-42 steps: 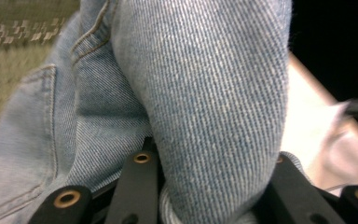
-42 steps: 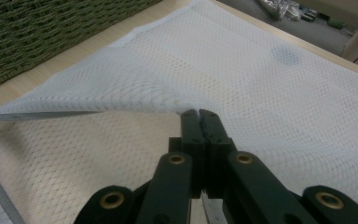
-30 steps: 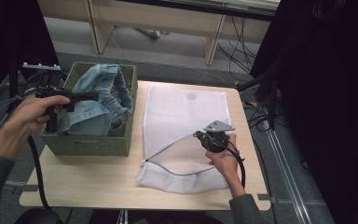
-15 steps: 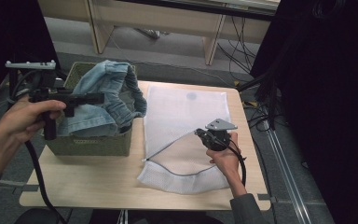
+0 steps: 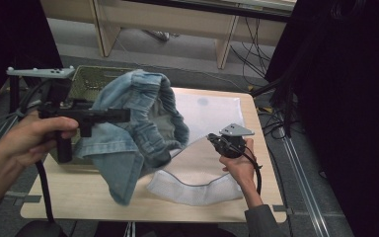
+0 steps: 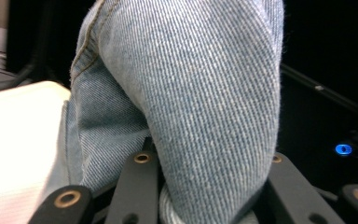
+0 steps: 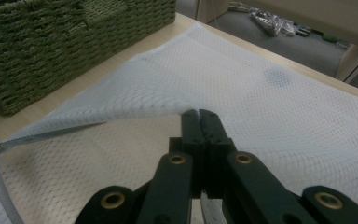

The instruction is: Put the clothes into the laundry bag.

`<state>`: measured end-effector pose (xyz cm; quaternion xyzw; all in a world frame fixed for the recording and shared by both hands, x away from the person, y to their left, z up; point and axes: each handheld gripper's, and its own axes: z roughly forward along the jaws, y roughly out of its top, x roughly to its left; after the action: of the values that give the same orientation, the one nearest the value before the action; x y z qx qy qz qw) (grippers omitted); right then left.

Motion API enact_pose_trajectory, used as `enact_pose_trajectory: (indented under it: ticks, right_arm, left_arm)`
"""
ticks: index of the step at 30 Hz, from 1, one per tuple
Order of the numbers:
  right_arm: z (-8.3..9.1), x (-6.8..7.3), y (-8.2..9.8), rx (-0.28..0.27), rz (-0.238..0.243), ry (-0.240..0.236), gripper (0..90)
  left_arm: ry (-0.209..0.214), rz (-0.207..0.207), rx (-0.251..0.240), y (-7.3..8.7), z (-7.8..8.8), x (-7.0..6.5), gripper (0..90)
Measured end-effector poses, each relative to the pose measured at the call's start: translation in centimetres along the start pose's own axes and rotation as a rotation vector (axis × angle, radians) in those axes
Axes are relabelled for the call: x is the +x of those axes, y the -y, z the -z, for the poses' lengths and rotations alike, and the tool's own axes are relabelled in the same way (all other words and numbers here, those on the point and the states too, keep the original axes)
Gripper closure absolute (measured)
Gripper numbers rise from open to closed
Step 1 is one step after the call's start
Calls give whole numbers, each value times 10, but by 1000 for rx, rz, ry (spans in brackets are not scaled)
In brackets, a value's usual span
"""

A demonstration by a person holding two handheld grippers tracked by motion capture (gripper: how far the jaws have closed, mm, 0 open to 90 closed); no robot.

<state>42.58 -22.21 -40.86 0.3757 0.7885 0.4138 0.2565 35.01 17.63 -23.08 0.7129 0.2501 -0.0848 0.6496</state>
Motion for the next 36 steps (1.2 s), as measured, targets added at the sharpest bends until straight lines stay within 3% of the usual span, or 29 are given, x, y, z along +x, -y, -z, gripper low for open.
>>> enact_pose_trajectory:
  ticks: [6,8,10,14,16,24,28,31,34,35,36]
  right_arm:
    - [0,-3,0,-30,3,10,900]
    - [2,-3,0,1,3,-7,900]
    - [0,-4,0,-31,5,10,900]
    - [1,-5,0,-31,1,7,900]
    - [1,-5,0,-26,3,3,900]
    - [2,-5,0,-31,-2,6,900]
    - [1,-5,0,-33,0,7,900]
    - [1,-3,0,-26,-9,2,900]
    - [2,-3,0,-25,-12,6,900]
    - [2,-3,-1,-27,-9,6,900]
    - [2,-3,-1,-29,-9,9,900]
  left_arm:
    - [42,-4,31,17,-27,-3,705]
    - [40,0,41,23,-36,1,704]
    - [38,6,52,29,-45,7,704]
    - [17,3,82,43,-63,21,703]
    - [17,26,82,52,-72,31,702]
    - [-36,53,173,86,-115,67,702]
    - [-112,-60,250,95,-133,70,699]
    - [-111,-68,294,104,-147,72,697]
    - [-151,-129,356,114,-164,72,693]
    - [-145,-129,372,117,-169,74,692]
    - [-137,-95,381,121,-174,76,691]
